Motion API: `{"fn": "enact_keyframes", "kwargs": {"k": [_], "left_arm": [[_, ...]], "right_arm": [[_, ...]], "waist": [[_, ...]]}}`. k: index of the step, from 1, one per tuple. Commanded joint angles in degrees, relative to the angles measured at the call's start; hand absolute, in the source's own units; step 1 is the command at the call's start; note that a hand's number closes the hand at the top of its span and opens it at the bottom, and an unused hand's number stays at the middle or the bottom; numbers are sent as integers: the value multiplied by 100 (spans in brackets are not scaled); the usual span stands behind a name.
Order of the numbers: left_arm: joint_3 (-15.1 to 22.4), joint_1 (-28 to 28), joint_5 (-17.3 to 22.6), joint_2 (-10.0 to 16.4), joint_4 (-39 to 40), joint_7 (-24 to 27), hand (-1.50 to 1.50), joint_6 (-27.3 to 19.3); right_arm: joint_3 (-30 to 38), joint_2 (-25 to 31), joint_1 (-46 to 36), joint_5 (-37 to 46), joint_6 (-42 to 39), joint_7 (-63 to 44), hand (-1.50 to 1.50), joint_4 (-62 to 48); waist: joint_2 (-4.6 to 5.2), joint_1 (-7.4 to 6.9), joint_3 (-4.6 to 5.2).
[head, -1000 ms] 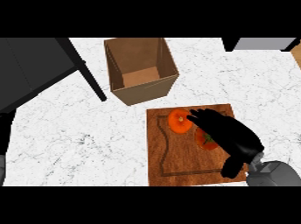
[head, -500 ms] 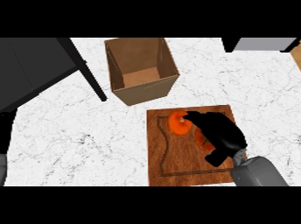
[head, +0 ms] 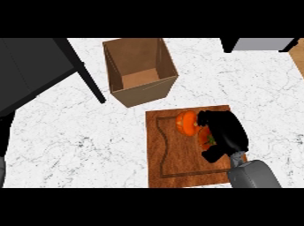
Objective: Pick the tomato from the cutting board and place it in the cardboard box
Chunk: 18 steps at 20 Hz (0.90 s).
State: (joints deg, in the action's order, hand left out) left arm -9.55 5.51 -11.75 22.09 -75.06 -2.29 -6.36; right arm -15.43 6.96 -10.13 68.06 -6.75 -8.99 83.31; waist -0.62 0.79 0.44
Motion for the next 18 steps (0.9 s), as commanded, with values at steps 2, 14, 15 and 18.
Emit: {"fn": "enact_keyframes", "kwargs": {"k": [2,14,15,18], "left_arm": [[-130,-75,-6,60,-2,-13,0,-84],[-22,-173,-32,-26,-374,-83,0,55],[74,118,-45,-166,-167,-193,0,42],[-29,78,-56,-70,-240,-200,0,92]], "right_arm": [[516,-668,710,246,209,-1887,150,428],[-1068,-546,584,2223,-399,-3512,150,3397],[-860,-685,-25,2082,-615,-3470,150,3303],[-1077,-694,-451,2007,-836,-3576,150,3210]], "waist": [[4,147,-33],[28,-75,-40],[51,-72,-38],[56,-107,-42]]}}
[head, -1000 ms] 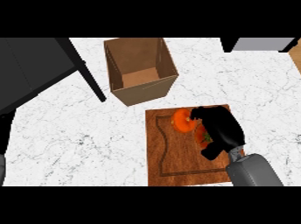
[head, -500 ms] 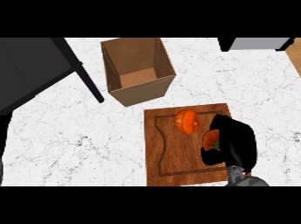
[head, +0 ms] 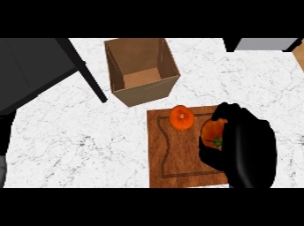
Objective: Pick the tomato from the cutting board and place it in the cardboard box
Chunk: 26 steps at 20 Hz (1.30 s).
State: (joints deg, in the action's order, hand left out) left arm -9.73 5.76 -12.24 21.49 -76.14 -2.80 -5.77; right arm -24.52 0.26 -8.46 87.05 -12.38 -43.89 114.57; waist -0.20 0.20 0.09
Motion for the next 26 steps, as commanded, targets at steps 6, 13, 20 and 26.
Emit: {"fn": "enact_keyframes", "kwargs": {"k": [6,13,20,26], "left_arm": [[8,248,-66,-38,110,-32,0,107],[-21,394,-81,-43,184,-56,0,129],[96,268,-232,-205,187,72,0,9],[-16,443,-135,-105,390,137,0,173]], "right_arm": [[152,-26,-2079,-1291,251,-638,150,-1035],[778,-26,-4049,-2267,1143,-1145,150,-2770],[1399,-26,-5250,-3208,2454,-947,150,-4869],[1541,-26,-6031,-3683,3452,-284,150,-6895]], "waist": [[35,-91,-8],[55,-169,-5],[91,-278,-4],[110,-299,-1]]}}
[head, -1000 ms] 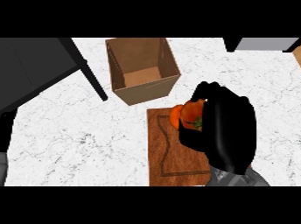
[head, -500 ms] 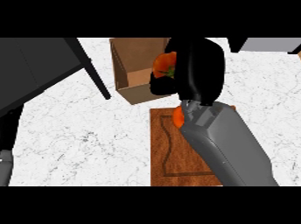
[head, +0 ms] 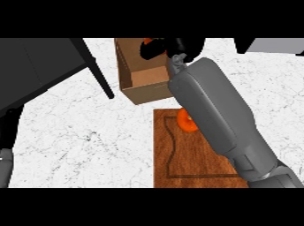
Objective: Pick the tomato from the cutting board and place it in the cardboard box
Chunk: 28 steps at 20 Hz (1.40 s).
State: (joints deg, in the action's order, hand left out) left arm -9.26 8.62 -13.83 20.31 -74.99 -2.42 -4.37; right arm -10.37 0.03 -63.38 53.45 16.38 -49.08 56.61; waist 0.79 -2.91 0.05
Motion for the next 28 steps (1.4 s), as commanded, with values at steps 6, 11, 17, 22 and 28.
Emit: {"fn": "enact_keyframes", "kwargs": {"k": [6,11,17,22,28], "left_arm": [[155,250,-138,-138,-24,-164,0,-53],[155,271,-152,-113,9,-72,0,-22],[177,181,-161,-177,-106,-79,0,-41],[110,468,-122,-137,232,-37,0,30],[43,225,-104,-94,-217,-297,0,-5]], "right_arm": [[366,-2,-989,-421,1136,697,150,-2744],[1098,-3,-951,-1007,1674,1014,-150,-3223],[1326,-2,-963,-1365,1990,1832,-150,-3765],[1191,-2,-1210,-1504,2678,2242,-150,-3779],[1609,-2,-813,-1924,3805,3059,-150,-3347]], "waist": [[76,-182,3],[135,-229,-4],[99,-224,-7],[104,-191,-1],[16,-58,-13]]}}
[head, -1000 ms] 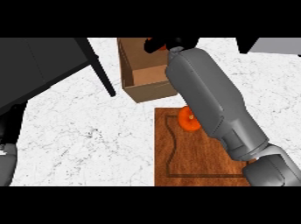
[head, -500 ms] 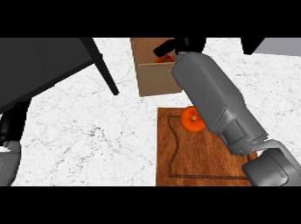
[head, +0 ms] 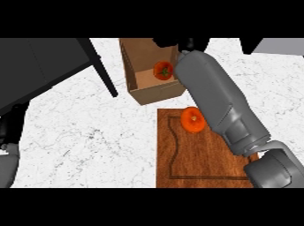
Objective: Pick the tomato from the cutting board and place it in the cardboard box
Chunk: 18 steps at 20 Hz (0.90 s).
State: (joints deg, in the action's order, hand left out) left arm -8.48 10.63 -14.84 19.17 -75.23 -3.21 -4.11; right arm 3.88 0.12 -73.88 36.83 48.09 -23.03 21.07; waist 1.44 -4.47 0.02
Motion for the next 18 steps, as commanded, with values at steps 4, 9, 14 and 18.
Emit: {"fn": "enact_keyframes", "kwargs": {"k": [4,9,14,18], "left_arm": [[-112,-343,-40,-90,119,322,0,-184],[-196,-477,-64,19,-174,-26,0,-130],[-331,-429,79,135,-261,-325,0,39],[-605,-794,198,287,-9,198,0,85]], "right_arm": [[321,-11,486,-765,536,1158,-150,661],[410,30,925,-1053,265,1213,-150,1431],[-49,340,1933,-725,-25,464,-150,2737],[-324,667,3143,-728,-596,270,-150,4090]], "waist": [[-89,249,-4],[-154,421,-3],[-252,661,0],[-259,715,5]]}}
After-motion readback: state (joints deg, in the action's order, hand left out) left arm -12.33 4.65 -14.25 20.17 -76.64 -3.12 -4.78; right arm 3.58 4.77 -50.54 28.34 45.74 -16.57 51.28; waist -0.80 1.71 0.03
